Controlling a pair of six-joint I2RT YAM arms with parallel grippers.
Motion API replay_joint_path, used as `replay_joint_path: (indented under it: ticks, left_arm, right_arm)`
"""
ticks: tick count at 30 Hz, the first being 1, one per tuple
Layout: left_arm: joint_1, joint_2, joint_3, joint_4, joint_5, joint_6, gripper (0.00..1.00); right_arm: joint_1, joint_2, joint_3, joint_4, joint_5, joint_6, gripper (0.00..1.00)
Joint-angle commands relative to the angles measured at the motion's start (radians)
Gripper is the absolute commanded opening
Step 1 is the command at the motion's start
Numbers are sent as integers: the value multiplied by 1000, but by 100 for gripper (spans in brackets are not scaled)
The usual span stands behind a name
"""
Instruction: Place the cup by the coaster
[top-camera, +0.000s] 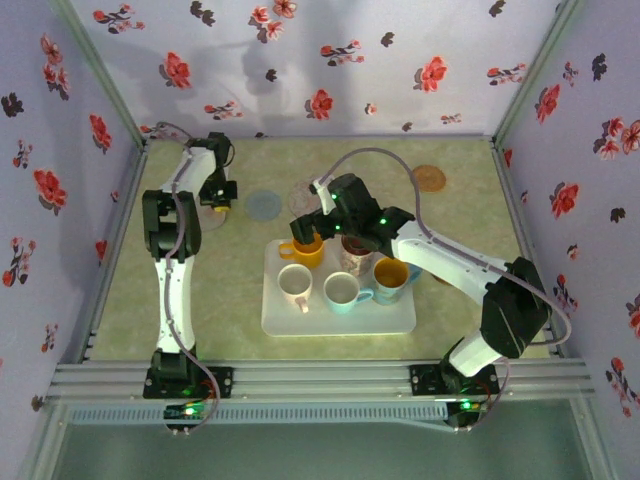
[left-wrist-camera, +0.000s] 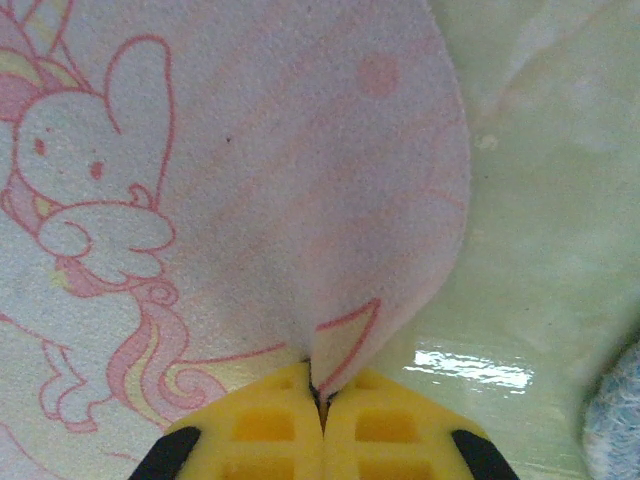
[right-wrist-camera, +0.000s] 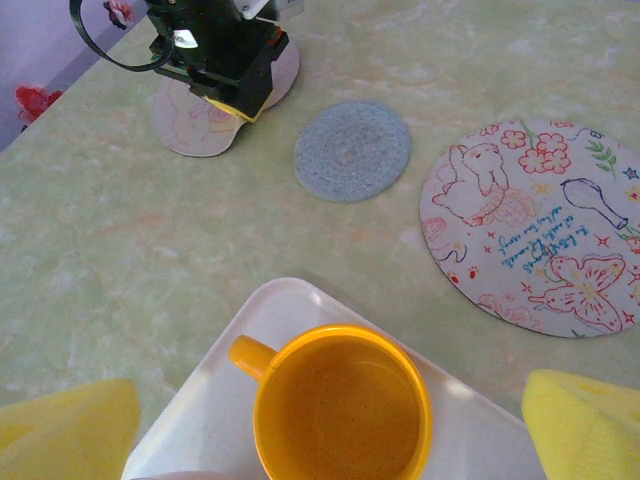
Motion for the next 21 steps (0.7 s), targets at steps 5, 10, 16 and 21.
replay_joint_path:
  ticks: [5, 10, 16, 21]
  left_arm:
    - [-44, 23, 32, -36, 83, 23, 0]
    - [-51, 26, 37, -42, 85, 24, 0]
    - [-50, 48, 37, -48, 85, 20, 0]
    - [-51, 46, 29, -48, 85, 9, 30]
  right_arm:
    - [-7, -10, -18, 11, 22, 1, 99]
    - [-8, -8, -19, 13, 22, 0, 99]
    - [-8, -20, -29, 11, 26, -2, 99]
    - [-7, -29, -37, 10, 32, -2, 99]
